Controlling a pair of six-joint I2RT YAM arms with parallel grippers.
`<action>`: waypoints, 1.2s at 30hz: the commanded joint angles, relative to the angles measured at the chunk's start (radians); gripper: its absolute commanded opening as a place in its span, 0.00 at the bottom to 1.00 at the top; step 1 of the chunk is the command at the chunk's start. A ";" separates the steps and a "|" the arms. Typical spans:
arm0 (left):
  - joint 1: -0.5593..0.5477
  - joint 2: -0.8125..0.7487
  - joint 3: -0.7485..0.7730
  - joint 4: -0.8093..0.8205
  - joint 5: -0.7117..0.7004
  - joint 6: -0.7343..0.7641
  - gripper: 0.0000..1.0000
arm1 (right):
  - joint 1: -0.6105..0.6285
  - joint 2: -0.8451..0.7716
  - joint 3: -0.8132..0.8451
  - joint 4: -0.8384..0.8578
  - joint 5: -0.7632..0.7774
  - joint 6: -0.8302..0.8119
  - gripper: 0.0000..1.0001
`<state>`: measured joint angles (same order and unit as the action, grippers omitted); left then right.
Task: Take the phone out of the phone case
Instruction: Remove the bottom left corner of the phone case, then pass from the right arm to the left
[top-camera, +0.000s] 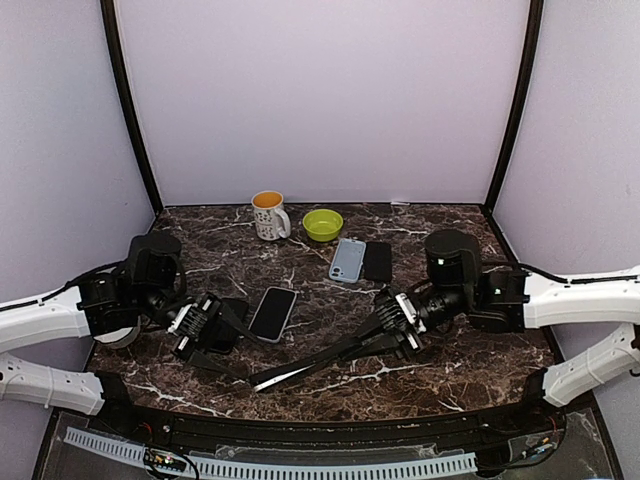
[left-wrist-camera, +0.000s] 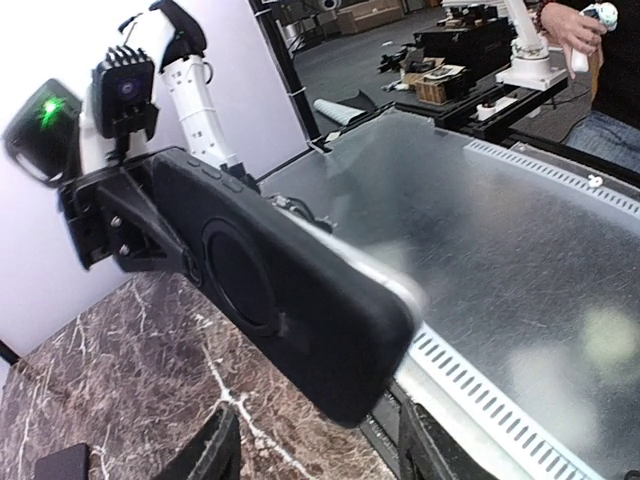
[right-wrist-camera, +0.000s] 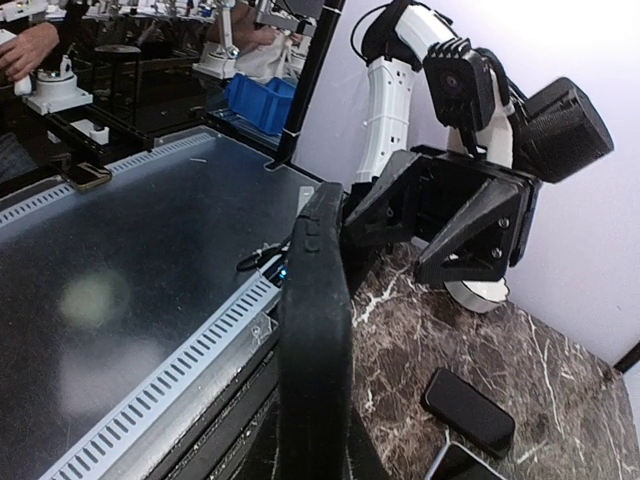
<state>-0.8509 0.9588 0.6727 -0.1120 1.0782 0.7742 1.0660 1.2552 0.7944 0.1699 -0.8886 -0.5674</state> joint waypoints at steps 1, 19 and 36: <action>0.004 -0.026 0.030 0.026 -0.072 0.028 0.56 | -0.027 -0.144 -0.078 0.080 0.207 0.002 0.00; 0.004 -0.125 -0.089 0.366 -0.459 -0.003 0.54 | -0.039 -0.348 -0.338 0.425 0.763 0.050 0.00; 0.004 -0.145 -0.102 0.367 -0.453 0.004 0.48 | -0.040 -0.155 -0.259 0.550 0.546 -0.060 0.00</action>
<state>-0.8490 0.8364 0.5873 0.2379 0.6121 0.7746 1.0332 1.0939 0.4683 0.5552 -0.2707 -0.6037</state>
